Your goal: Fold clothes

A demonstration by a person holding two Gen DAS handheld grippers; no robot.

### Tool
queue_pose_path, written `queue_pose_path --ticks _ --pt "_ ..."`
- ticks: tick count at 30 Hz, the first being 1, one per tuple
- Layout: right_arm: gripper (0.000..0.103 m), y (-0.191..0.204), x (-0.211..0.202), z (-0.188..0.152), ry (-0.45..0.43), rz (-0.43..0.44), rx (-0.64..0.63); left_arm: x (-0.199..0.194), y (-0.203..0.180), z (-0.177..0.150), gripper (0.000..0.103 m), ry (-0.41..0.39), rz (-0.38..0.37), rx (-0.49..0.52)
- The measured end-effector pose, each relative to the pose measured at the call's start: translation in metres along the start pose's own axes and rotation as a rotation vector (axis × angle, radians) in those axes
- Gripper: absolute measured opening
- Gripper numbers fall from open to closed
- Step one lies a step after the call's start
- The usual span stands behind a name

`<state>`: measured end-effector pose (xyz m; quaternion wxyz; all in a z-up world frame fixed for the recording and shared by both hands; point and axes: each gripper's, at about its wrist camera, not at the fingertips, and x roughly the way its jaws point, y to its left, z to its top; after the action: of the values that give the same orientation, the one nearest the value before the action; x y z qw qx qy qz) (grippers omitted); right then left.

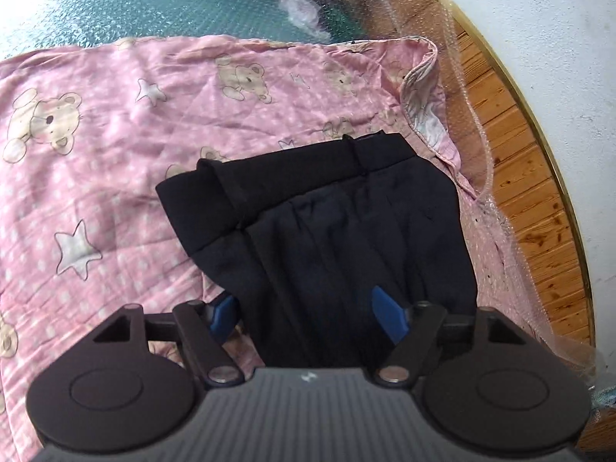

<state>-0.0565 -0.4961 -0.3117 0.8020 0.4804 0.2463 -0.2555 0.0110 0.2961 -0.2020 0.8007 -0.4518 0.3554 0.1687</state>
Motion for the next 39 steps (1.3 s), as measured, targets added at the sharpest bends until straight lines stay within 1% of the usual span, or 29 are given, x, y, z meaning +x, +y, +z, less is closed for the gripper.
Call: queue_pose_path --ticks 2,3,4,5,7,9,11,12,13,14,15,17,20,23,29,30,31,33,34,36,37,39 --pt "0.045 0.003 0.003 -0.001 -0.006 -0.005 -0.003 0.004 -0.003 0.000 0.073 -0.013 -0.011 -0.007" --pt "0.045 0.005 0.004 -0.002 -0.009 -0.007 -0.003 0.006 -0.004 0.000 0.072 -0.020 -0.017 -0.011" --pt "0.044 0.004 0.001 -0.005 -0.008 -0.006 0.006 0.008 -0.006 0.001 0.069 -0.027 -0.022 -0.014" --pt "0.044 0.003 -0.001 -0.008 -0.007 -0.005 0.014 0.010 -0.007 0.001 0.068 -0.033 -0.028 -0.018" --pt "0.043 0.001 -0.007 -0.017 -0.016 -0.004 0.019 0.005 -0.002 -0.007 0.068 -0.037 -0.041 -0.055" --pt "0.038 -0.002 -0.012 -0.027 -0.026 -0.001 0.023 0.005 0.003 -0.011 0.068 -0.046 -0.053 -0.093" --pt "0.032 -0.005 -0.007 -0.024 -0.052 0.008 0.034 0.013 0.000 -0.007 0.066 -0.058 -0.075 -0.105" --pt "0.023 -0.005 -0.002 -0.020 -0.051 0.007 0.054 0.019 -0.005 -0.002 0.061 -0.058 -0.087 -0.099" --pt "0.012 -0.005 0.004 -0.015 -0.049 0.006 0.072 0.025 -0.011 0.002 0.030 -0.054 -0.091 -0.076" --pt "0.005 -0.003 0.009 -0.010 -0.036 -0.005 0.076 0.027 -0.017 0.006 0.007 -0.055 -0.085 -0.048" --pt "0.002 0.000 0.012 -0.007 -0.025 -0.015 0.069 0.028 -0.024 0.009 0.006 -0.056 -0.078 -0.021" --pt "0.001 0.014 0.007 0.000 -0.036 -0.022 0.023 0.010 -0.038 0.015 0.005 -0.074 -0.113 -0.019" --pt "0.000 0.037 -0.020 0.008 -0.076 0.020 -0.020 -0.023 -0.059 0.024 0.005 -0.103 -0.174 -0.027" --pt "0.000 0.061 -0.047 0.020 -0.094 0.045 -0.084 -0.055 -0.080 0.033 0.005 -0.133 -0.236 -0.034" --pt "0.000 0.119 -0.114 0.058 -0.132 0.097 -0.205 -0.120 -0.122 0.051 0.005 -0.191 -0.359 -0.048" --pt "0.000 0.129 -0.123 0.067 -0.134 0.099 -0.220 -0.108 -0.135 0.059 0.005 -0.186 -0.327 -0.046" --pt "0.000 0.139 -0.132 0.076 -0.136 0.100 -0.236 -0.089 -0.150 0.069 0.005 -0.177 -0.280 -0.043" --pt "0.000 0.162 -0.139 0.095 -0.128 0.094 -0.280 -0.050 -0.179 0.088 0.005 -0.157 -0.184 -0.035" --pt "0.000 0.174 -0.136 0.104 -0.114 0.089 -0.297 -0.031 -0.194 0.098 0.005 -0.148 -0.136 -0.032" --pt "0.000 0.198 -0.111 0.119 -0.057 0.075 -0.336 0.008 -0.223 0.117 0.006 -0.128 -0.041 -0.025" --pt "0.000 0.208 -0.090 0.124 -0.014 0.059 -0.348 0.027 -0.237 0.127 0.007 -0.118 0.007 -0.021" --pt "0.000 0.221 -0.027 0.127 0.084 0.003 -0.364 0.066 -0.267 0.146 0.010 -0.099 0.102 -0.014"
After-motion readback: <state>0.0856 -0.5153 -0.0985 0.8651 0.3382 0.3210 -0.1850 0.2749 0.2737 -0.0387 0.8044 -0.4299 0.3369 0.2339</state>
